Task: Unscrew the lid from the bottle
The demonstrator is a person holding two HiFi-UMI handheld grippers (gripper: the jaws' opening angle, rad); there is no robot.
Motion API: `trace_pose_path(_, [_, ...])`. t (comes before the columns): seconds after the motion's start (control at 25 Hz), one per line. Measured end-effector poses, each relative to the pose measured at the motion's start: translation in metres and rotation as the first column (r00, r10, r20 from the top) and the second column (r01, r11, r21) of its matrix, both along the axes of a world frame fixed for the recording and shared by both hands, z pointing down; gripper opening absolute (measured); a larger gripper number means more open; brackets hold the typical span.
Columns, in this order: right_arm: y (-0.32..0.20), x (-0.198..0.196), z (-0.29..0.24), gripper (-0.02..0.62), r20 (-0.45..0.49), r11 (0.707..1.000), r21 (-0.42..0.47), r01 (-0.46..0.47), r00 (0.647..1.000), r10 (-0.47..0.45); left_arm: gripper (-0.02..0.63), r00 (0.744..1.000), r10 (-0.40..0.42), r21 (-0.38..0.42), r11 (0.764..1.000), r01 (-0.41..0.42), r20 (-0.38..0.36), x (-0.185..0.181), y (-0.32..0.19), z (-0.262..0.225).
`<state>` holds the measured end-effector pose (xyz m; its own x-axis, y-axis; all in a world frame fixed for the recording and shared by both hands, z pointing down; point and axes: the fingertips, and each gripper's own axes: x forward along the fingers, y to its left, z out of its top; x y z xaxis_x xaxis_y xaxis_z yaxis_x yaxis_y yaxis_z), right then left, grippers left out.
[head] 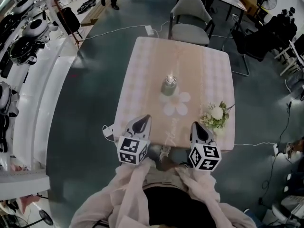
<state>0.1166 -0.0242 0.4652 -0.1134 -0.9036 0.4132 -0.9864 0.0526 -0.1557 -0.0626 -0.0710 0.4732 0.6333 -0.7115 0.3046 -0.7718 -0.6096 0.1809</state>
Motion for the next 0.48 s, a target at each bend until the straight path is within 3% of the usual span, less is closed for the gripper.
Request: trace_pose_path(0.48, [-0.074, 0.045, 0.001, 0.012, 0.02, 1.0, -0.001, 0.014, 1.0, -0.014, 0.026, 0.999, 0.02, 0.01, 1.0, -0.021, 0.029, 0.049, -0.07, 0.008])
